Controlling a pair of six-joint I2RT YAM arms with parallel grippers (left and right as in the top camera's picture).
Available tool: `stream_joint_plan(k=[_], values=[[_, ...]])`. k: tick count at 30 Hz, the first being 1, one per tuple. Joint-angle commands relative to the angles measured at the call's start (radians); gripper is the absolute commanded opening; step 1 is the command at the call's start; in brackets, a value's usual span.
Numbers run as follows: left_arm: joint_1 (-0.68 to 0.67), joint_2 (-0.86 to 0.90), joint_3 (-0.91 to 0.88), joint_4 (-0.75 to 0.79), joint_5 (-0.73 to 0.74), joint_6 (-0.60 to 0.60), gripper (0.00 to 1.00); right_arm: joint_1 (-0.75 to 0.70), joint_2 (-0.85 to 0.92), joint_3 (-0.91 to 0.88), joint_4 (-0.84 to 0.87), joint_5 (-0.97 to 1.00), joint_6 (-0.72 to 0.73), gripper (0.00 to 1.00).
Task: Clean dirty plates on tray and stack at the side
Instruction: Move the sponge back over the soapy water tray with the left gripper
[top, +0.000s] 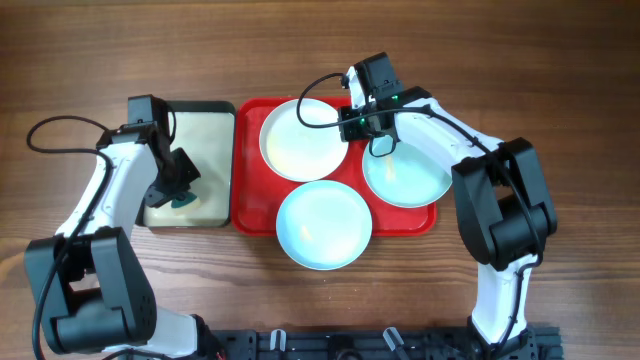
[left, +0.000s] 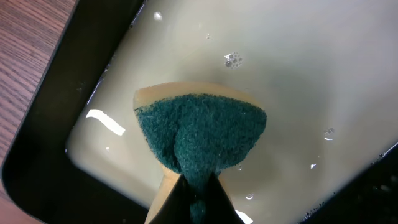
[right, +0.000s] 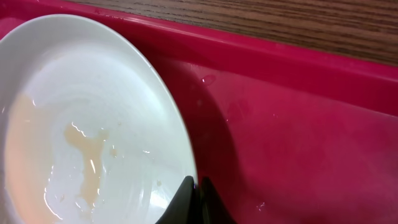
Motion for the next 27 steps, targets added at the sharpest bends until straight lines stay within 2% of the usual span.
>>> stream_joint_plan(k=[1,9,12,18,27], values=[[0.026,-0.003,-0.005,-0.005,-0.021,0.008,0.04,0.005,0.010,0.012,0.005,0.018,0.011,0.04],[0.088,-0.003,-0.006,-0.031,-0.020,-0.023,0.04,0.005,0.010,0.012,0.004,0.018,0.011,0.04],[0.109,-0.003,-0.006,-0.032,-0.019,-0.068,0.04,0.005,0.010,0.012,0.002,0.018,0.011,0.04],[0.113,-0.003,-0.005,-0.030,-0.016,-0.068,0.04,0.005,0.010,0.012,0.003,0.018,-0.023,0.04],[0.113,-0.003,-0.006,-0.024,-0.016,-0.068,0.04,0.005,0.010,0.012,0.007,0.019,0.010,0.04]])
